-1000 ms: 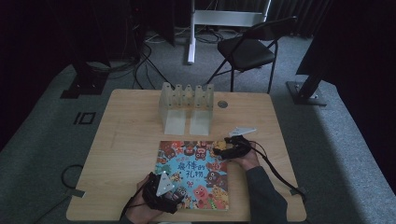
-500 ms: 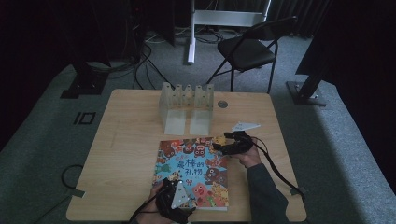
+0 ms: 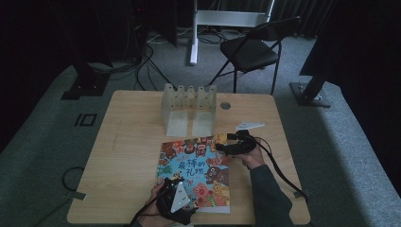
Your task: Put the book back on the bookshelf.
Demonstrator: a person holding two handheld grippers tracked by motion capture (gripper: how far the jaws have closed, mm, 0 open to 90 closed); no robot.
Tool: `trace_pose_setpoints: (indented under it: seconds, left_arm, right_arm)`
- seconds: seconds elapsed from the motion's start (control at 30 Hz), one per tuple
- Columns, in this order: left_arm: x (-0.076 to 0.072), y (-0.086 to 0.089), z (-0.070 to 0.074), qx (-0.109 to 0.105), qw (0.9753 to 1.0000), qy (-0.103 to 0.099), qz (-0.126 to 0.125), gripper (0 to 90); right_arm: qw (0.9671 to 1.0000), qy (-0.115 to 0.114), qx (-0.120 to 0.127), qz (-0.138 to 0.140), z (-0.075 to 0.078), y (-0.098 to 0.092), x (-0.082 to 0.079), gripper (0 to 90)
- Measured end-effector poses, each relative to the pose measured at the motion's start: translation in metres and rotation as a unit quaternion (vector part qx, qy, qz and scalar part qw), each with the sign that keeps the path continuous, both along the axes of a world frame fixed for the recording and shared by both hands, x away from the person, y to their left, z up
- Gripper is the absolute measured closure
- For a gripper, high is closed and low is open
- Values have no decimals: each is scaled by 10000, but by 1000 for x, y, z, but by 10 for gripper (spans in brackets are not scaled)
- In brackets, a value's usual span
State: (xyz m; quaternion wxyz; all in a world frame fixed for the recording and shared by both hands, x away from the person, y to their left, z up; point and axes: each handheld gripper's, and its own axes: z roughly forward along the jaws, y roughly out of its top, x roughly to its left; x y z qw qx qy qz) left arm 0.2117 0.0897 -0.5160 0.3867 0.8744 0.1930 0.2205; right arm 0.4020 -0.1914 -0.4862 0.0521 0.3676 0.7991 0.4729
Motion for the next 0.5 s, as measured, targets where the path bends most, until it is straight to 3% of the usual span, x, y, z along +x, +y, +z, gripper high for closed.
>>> trace_pose_setpoints:
  seconds: [0.27,0.33,0.5]
  left_arm:
    - [-1,-1,0,17,10000,19,-12,16]
    - [0,0,0,-32,10000,53,-13,17]
    - [0,1,1,-87,9999,79,-13,19]
  right_arm:
    - [9997,53,-23,216,5,9,-1,242]
    - [9997,69,-16,242,5,10,-1,311]
    - [9992,133,110,354,5,11,-1,377]
